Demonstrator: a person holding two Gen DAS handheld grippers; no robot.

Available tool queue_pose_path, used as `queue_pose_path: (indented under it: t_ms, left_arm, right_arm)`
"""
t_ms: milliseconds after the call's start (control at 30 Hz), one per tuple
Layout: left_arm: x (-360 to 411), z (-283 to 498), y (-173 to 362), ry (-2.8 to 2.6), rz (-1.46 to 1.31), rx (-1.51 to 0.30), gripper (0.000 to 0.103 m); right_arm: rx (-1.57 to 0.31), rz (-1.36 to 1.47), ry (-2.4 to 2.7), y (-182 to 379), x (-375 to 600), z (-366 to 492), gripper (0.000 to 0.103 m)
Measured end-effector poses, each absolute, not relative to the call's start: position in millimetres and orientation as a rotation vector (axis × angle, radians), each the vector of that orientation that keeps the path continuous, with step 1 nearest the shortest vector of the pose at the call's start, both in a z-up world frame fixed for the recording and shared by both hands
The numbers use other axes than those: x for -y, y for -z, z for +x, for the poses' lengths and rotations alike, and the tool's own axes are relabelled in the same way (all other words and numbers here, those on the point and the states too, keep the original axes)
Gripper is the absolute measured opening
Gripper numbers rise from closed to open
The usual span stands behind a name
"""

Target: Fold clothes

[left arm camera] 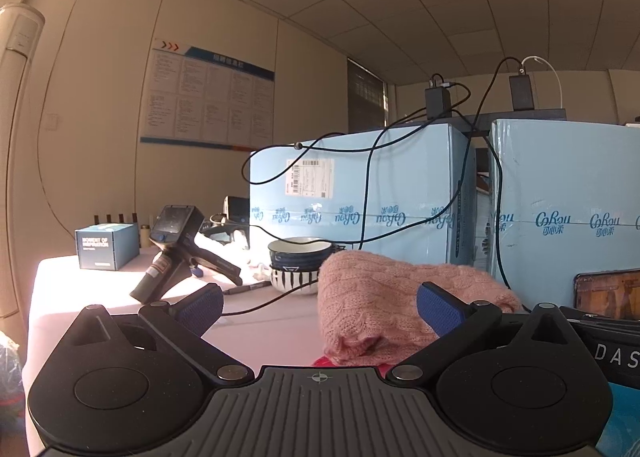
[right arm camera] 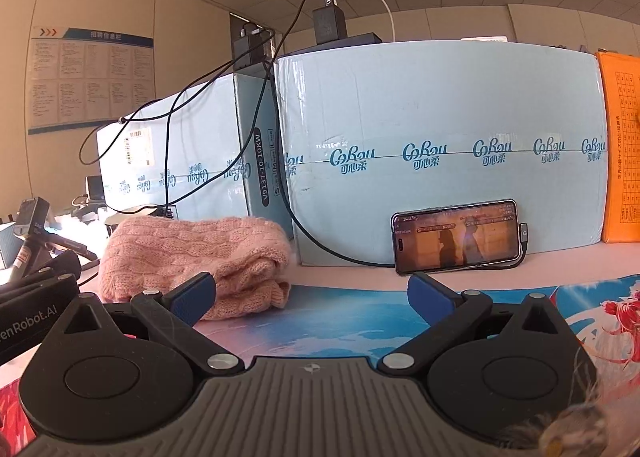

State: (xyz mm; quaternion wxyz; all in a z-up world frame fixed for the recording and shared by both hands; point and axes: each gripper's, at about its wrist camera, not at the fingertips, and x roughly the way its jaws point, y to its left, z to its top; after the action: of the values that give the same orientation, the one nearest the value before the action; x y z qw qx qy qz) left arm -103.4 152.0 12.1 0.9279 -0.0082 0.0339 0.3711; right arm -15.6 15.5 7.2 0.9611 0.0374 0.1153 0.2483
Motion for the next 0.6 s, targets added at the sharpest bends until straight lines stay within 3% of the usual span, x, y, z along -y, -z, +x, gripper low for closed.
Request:
queue_pose_path:
  t_ms: [600]
  left_arm:
    - [-153.7, -111.7, -11.6, -0.817, -0.066, -0.014, 0.103]
  right_arm:
    - [-0.219, 0.076, -0.522, -6.7, -15.9, -17.6, 0.103]
